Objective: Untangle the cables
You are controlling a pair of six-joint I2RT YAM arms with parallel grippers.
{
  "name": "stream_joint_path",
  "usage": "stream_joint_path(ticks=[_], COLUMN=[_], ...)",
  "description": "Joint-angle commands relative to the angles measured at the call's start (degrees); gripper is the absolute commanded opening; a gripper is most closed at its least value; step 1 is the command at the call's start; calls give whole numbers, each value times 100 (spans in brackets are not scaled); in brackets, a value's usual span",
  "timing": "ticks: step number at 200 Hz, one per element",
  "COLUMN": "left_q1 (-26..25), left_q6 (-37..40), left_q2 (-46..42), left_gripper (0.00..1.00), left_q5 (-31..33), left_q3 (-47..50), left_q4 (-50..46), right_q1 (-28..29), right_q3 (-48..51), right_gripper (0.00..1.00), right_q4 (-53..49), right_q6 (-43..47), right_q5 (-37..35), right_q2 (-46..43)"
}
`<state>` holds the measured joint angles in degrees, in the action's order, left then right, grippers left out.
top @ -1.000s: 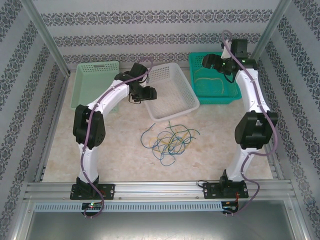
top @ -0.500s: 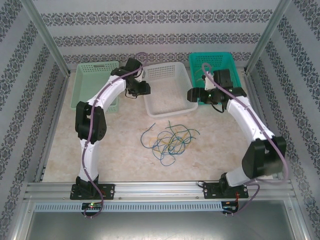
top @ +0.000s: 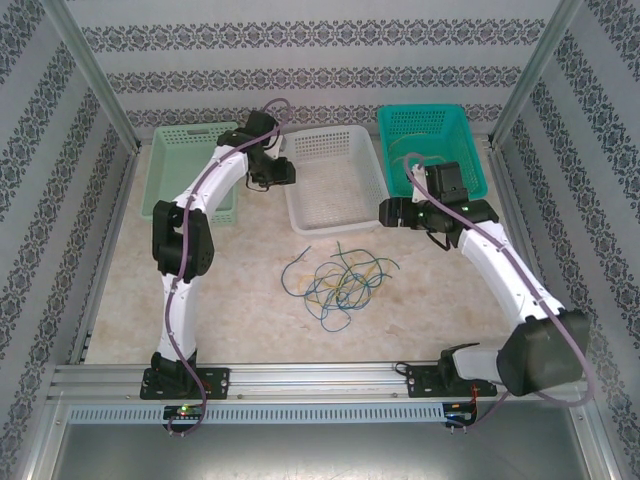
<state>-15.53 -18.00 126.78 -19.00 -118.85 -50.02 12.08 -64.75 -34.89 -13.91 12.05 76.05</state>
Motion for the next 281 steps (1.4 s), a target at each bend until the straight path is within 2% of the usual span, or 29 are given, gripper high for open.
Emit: stream_joint_path(ticks=[1, 25, 76, 153, 196, 213, 239, 281], left_q1=[42, 47, 41, 42, 2, -147, -712, -1610], left_q6=[11, -28, -116, -144, 178, 614, 1421, 1893], left_q2=[-537, -960, -1406, -2093, -2487, -2656, -2824, -2650], left_gripper=[45, 51, 58, 61, 61, 62, 62, 59], left_q5=[122, 134, 67, 144, -85, -143, -312, -1354], left_q3=[336, 778, 1191, 2022, 2566, 2768, 3087, 3791], left_q4=[34, 233, 445, 800, 1130, 1058, 885, 1401], right_q1=[-91, -67, -39, 284, 635, 514, 378, 95], right_q3=[-283, -523, -1019, -1381, -1656, -1544, -1210, -625], right_gripper=[77, 76, 71, 65, 68, 72, 75, 75], right_q4=[-175, -45, -5, 200, 82, 23, -89, -27], right_q6=[-341, -440, -405, -449, -629, -685, -540, -665], right_q5=[175, 584, 384, 443, 369, 215, 115, 34], right_q2=[483, 1013, 1933, 2476, 2520, 2424, 1969, 1257])
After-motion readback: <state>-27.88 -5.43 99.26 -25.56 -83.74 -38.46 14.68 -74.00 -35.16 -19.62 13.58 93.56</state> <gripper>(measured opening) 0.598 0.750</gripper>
